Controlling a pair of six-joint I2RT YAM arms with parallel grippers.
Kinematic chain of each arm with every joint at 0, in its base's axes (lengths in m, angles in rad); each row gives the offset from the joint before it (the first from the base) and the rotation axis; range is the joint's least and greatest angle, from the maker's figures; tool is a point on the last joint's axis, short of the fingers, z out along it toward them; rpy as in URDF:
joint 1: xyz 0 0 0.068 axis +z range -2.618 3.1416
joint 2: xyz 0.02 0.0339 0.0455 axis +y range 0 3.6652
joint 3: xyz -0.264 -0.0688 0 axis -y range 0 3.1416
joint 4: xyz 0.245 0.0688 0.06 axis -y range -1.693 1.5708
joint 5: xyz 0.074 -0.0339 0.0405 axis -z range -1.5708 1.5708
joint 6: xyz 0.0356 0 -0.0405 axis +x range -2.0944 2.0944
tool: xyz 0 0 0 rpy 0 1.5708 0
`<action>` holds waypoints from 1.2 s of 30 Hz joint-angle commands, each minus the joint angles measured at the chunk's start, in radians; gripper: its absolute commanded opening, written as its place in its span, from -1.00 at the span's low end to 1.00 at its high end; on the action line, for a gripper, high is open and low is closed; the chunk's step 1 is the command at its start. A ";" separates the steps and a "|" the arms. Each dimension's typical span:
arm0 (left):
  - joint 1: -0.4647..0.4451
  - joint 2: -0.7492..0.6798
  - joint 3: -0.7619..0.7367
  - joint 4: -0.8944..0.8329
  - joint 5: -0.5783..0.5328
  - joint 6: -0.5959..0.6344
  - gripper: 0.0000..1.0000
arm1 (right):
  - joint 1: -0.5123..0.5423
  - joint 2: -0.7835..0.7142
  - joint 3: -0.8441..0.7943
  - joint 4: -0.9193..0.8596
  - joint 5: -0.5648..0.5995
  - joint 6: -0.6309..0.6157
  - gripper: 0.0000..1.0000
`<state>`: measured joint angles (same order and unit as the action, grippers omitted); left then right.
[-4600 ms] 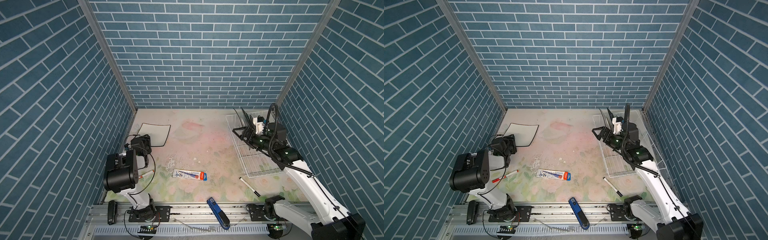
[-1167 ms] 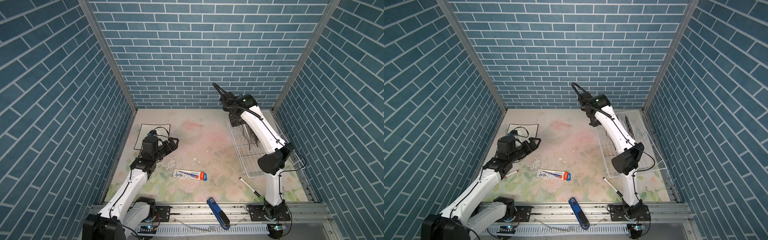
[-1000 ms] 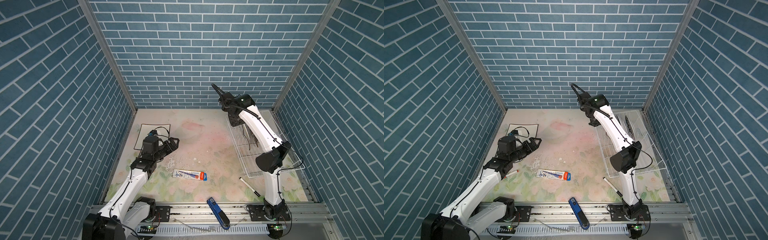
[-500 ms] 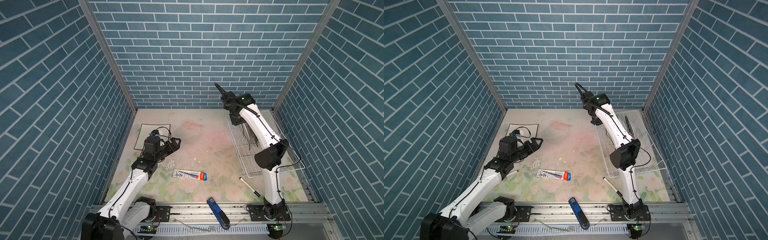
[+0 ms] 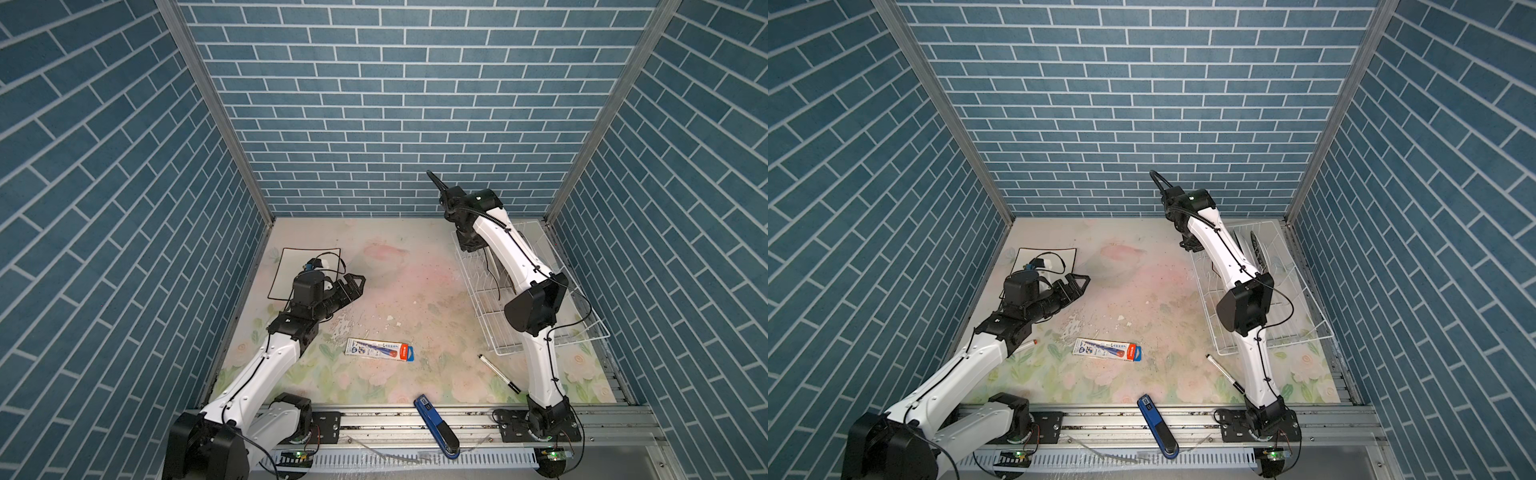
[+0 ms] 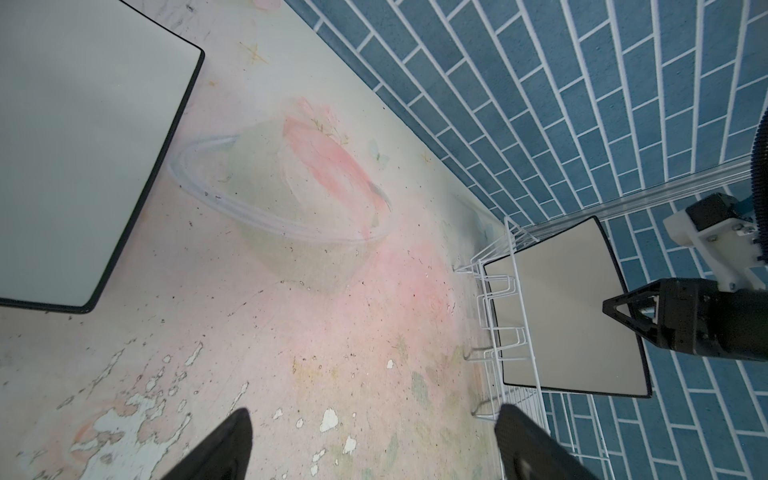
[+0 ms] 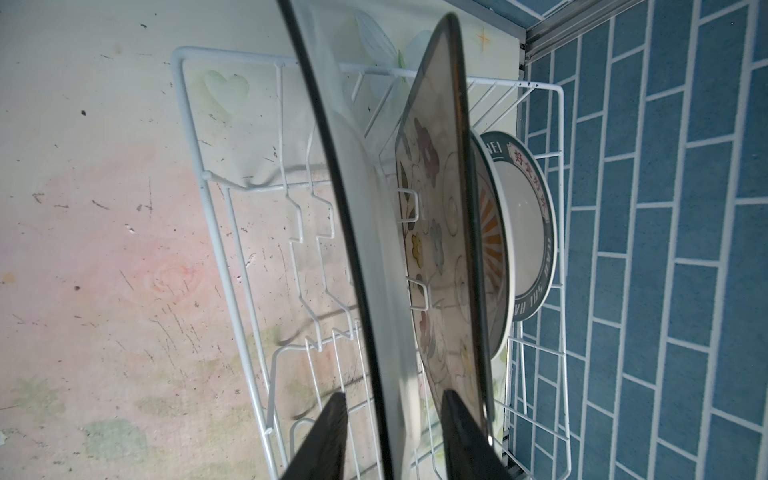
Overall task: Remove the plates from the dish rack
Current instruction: 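Close the right gripper on the rim of the square white plate in the rack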
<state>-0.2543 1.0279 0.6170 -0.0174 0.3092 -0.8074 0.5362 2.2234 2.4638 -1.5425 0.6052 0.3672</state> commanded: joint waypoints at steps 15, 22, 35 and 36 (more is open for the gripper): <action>-0.010 0.010 -0.008 0.033 0.008 -0.004 0.87 | -0.021 0.036 -0.019 0.008 0.008 -0.022 -0.35; -0.011 0.011 -0.006 0.030 0.004 -0.003 0.86 | -0.023 0.038 -0.032 0.014 0.011 -0.025 -0.40; -0.011 0.003 -0.009 0.031 0.002 -0.006 0.86 | -0.027 0.042 -0.043 0.013 0.021 -0.025 -0.48; -0.011 0.003 -0.010 0.032 0.000 -0.006 0.86 | -0.026 0.039 -0.044 0.013 0.021 -0.024 -0.49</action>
<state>-0.2600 1.0416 0.6140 -0.0013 0.3119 -0.8169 0.5137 2.2559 2.4382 -1.5143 0.6090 0.3573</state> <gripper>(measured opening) 0.930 0.261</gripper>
